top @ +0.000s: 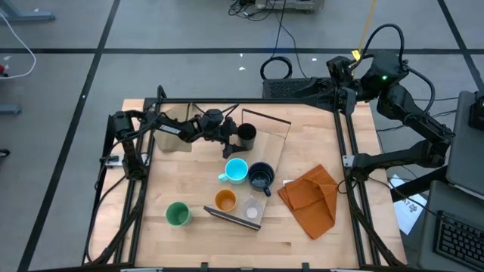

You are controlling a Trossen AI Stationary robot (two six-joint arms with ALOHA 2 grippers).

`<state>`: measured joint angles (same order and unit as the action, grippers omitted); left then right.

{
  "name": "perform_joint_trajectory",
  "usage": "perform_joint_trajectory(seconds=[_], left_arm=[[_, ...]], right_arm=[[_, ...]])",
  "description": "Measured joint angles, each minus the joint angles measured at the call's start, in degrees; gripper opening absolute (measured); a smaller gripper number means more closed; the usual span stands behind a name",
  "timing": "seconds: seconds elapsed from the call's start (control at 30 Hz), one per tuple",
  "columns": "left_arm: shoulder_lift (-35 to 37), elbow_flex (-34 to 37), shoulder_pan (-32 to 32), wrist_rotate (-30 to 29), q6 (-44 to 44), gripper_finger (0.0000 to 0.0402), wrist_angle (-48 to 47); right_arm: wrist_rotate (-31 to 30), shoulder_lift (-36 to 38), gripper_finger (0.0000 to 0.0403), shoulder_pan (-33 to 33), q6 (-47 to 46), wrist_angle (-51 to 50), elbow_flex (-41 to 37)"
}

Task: Stack small to large cups/mugs on shelf
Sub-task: Put the black cup on the shelf, then put the green cup on the shelf

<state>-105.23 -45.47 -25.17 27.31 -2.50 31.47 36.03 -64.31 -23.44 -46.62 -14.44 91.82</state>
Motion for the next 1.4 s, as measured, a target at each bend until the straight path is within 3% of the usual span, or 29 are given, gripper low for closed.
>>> perform_joint_trajectory(seconds=[0.27,0.67,0.83,1.07,1.4], left_arm=[[0.5,0.0,-1.1,-0.2,-0.5,0.0374,-3.4],[14.1,-0.1,-2.3,0.9,-4.7,0.0374,-19.2],[19.5,0.0,-1.5,1.1,-3.9,0.0374,-30.3],[29.5,0.0,0.9,4.7,6.6,0.0374,-41.2],[49.7,0.0,9.0,3.8,27.4,0.036,-62.8]], right_arm=[[0.2,0.0,0.0265,0.0,0.0,0.0,0.0],[1.5,0.0,0.0265,0.0,0.7,0.0,0.0],[2.1,0.0,0.0265,0.0,0.8,2.2,0.0],[3.2,0.1,0.0265,-0.5,1.8,3.4,0.0],[3.2,-0.2,0.0265,0.6,6.8,-1.3,0.0]])
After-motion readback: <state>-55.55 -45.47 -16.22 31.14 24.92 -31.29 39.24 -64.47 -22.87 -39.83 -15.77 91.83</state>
